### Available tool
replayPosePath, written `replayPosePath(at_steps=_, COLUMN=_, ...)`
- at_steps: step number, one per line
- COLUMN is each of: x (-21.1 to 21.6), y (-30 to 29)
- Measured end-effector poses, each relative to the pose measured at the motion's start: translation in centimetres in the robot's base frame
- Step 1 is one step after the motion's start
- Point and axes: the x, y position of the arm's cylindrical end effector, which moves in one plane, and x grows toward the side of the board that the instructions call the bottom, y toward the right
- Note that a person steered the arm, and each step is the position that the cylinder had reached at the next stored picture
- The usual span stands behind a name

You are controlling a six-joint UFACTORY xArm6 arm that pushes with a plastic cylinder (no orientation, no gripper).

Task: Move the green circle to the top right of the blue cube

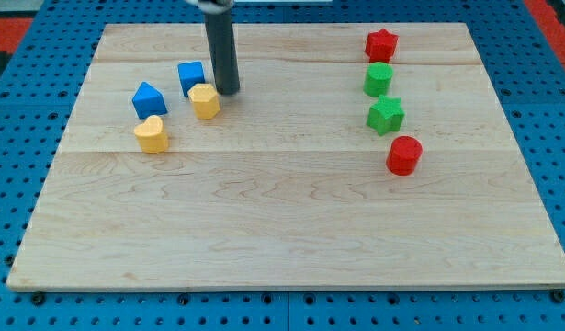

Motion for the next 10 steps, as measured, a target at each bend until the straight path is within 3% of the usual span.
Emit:
replayPosePath(at_steps=1, x=-0.1, y=2.0)
replayPosePath(at_steps=4, x=-2.5, y=22.7)
replayPosePath(at_steps=6, x=-10.5, y=12.9)
replayPosePath(at_steps=7, x=-10.1, y=16.9)
replayPosePath(at_steps=8, x=-13.8, y=16.4)
replayPosePath(at_steps=10, x=-14.6, y=3.8)
